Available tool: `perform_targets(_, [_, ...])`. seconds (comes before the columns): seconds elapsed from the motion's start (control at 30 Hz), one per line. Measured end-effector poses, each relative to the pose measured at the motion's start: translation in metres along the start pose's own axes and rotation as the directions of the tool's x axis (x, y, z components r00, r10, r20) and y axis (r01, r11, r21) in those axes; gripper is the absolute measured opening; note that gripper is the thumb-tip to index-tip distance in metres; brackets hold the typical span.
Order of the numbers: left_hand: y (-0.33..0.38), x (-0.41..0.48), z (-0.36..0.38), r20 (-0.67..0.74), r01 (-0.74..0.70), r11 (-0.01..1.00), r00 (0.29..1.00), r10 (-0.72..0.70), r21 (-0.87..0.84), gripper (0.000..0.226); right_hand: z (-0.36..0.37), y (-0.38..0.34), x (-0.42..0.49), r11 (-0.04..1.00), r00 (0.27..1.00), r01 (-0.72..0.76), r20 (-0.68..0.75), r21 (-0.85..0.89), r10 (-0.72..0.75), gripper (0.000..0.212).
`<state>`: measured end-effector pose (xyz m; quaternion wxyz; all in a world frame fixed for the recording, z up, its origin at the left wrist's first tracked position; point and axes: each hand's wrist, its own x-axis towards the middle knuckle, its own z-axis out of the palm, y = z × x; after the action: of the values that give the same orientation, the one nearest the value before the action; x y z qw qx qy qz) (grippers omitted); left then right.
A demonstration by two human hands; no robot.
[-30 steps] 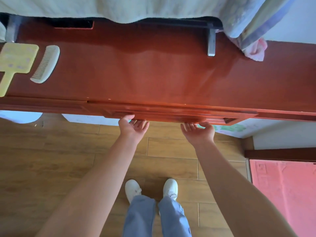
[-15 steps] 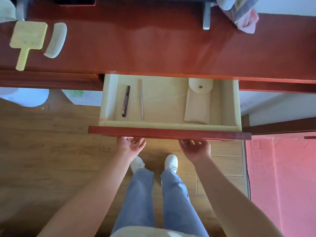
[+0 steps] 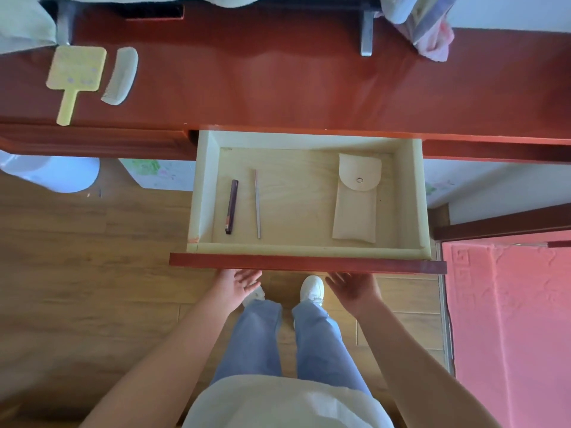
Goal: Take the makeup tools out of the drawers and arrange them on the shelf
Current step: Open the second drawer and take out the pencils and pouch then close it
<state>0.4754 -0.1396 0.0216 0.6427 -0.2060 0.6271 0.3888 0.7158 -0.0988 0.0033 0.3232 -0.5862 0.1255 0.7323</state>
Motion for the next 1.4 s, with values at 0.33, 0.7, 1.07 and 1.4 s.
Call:
perform_targets(0.33, [0.067,-0.109,0.008,0.326,-0.246,0.434,0.938,-0.12,0.867,0.026,0.077,-0.022,-0.125,0.464,0.946,0.186,0.286,-0.866,0.154,0.022])
perform_targets(0.7, [0.103,-0.014,0.058,0.359,-0.246,-0.262,0.626,0.692,0.933,0.033,0.193,0.013,-0.012,-0.265,0.884,0.293,0.366,-0.919,-0.29,0.024])
perform_targets(1.07, [0.097,0.015,0.057,0.271,-0.14,-0.244,0.694,0.667,0.959,0.017,0.202,0.035,0.013,-0.435,0.876,0.13,0.308,-0.891,-0.37,0.021])
perform_targets(1.4, [0.112,-0.041,0.063,0.507,-0.511,-0.24,0.482,0.715,0.825,0.017,0.183,-0.01,-0.05,-0.245,0.808,0.257,0.347,-0.935,-0.477,0.01])
